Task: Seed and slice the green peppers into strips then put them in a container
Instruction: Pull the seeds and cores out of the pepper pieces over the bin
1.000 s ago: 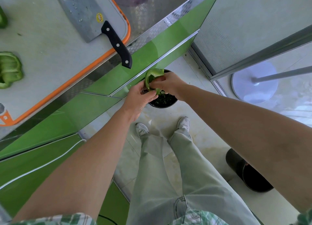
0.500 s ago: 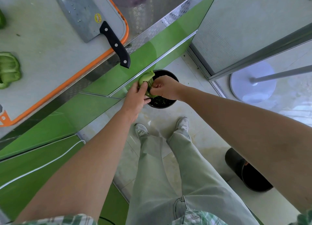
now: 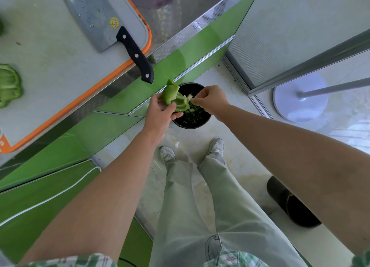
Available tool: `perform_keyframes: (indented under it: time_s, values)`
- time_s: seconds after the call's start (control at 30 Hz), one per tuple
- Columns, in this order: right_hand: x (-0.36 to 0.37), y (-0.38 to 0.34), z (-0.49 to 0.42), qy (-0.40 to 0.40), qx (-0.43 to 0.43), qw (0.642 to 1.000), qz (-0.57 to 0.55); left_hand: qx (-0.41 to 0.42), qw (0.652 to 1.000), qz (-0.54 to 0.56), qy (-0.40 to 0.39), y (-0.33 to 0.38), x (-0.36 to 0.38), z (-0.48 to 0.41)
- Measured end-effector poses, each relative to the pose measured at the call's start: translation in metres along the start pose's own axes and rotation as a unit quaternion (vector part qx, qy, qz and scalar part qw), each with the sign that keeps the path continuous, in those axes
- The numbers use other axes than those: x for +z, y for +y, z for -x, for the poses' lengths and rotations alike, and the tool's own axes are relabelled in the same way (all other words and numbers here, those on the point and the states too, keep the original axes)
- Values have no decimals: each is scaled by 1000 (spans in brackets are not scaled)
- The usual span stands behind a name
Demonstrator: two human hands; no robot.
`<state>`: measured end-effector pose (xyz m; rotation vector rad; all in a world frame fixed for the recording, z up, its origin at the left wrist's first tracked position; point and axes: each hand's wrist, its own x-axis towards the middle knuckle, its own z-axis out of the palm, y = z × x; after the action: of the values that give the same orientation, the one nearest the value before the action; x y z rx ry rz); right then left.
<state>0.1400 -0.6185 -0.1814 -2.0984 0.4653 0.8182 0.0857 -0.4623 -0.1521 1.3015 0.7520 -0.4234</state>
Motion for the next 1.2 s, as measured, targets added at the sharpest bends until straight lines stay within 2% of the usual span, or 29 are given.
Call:
perform_keyframes:
  time_s: [0.1,0.23,0.33,0.47,0.63,0.83,1.03,1.1,1.2]
  values:
    - [1,-5,0,-9,-14,1000,-25,3,1000,10,3,1,1,-2]
    - [4,-14,0,-90,-10,987,-134,-12,1000,-9,-8,3,-2,-3]
    - [6,-20,-2,-96,-6,990,-108,-21,999,-31,-28,4,-2,-2]
    - [4,-21,-4,-105,1,988,-112,-21,999,-40,-10,3,-5,-6]
    - [-2,-11,-7,-48,22,992,-112,-22,999,-39,-11,2,-7,-8]
    - [-4,-17,-3,-131,-6,985,-115,-20,999,-50,-1,1,-6,-11]
    - [-3,-11,-5,-83,13,989,-126,-15,998,-64,-8,0,-4,-10]
    - [-2,-12,-5,-94,-4,985,-147,-12,998,-59,-4,0,-3,-10]
    - [-2,-14,-6,-110,-8,987,-117,-9,999,-50,0,1,-5,-10]
